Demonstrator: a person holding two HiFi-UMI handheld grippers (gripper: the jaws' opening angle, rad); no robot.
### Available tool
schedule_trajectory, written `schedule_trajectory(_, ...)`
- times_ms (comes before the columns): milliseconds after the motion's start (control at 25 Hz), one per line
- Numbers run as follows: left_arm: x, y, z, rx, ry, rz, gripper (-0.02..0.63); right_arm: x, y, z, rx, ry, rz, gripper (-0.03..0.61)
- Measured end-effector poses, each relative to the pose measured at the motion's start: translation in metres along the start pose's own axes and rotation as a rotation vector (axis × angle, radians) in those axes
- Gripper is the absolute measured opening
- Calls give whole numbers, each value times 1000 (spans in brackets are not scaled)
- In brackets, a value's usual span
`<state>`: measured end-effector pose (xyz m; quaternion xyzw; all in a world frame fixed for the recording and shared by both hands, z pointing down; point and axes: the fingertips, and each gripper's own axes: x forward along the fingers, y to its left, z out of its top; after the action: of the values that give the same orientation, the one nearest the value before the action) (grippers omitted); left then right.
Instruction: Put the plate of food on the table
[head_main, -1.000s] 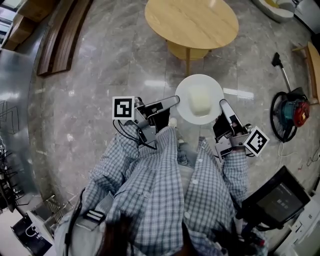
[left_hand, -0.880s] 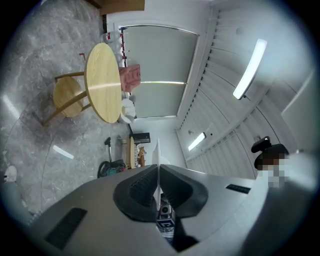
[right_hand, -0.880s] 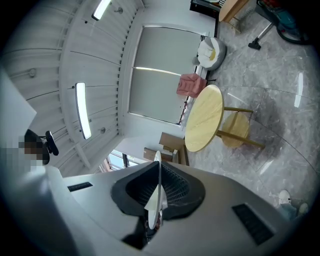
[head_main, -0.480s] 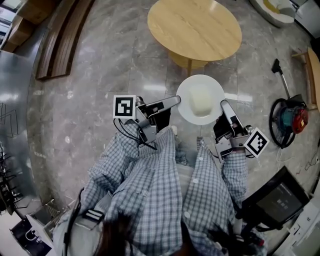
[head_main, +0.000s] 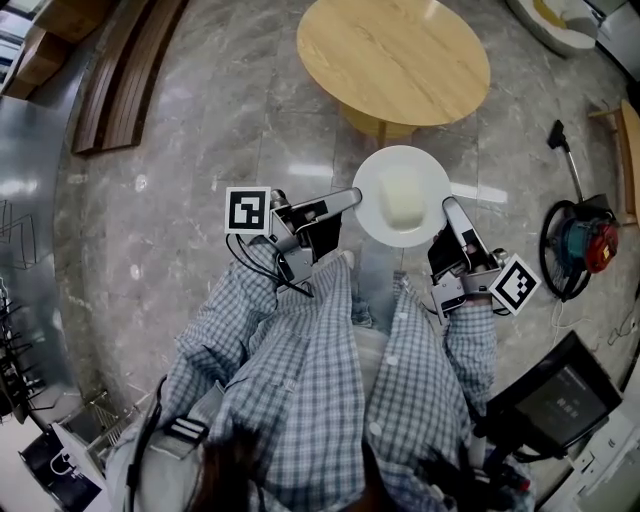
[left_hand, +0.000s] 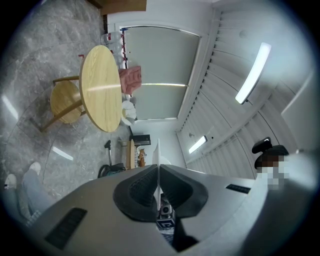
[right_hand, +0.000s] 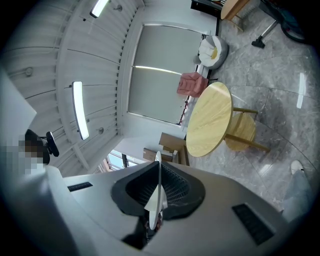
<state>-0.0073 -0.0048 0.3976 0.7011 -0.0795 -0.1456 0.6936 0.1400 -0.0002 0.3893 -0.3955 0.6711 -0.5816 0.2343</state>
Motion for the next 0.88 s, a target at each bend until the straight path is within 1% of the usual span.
schedule_trajectory(400,-6,-2,3,-11,-46,-2,18,11,3,0,0,36,15,18)
schedule_trajectory(680,-6,-3,6,-4,-82,-3,18,16,4,3,7,65,26,18)
schedule_trajectory(880,-5,-5,9,4,-128,-8,18,26,5,9,5,107,47,18)
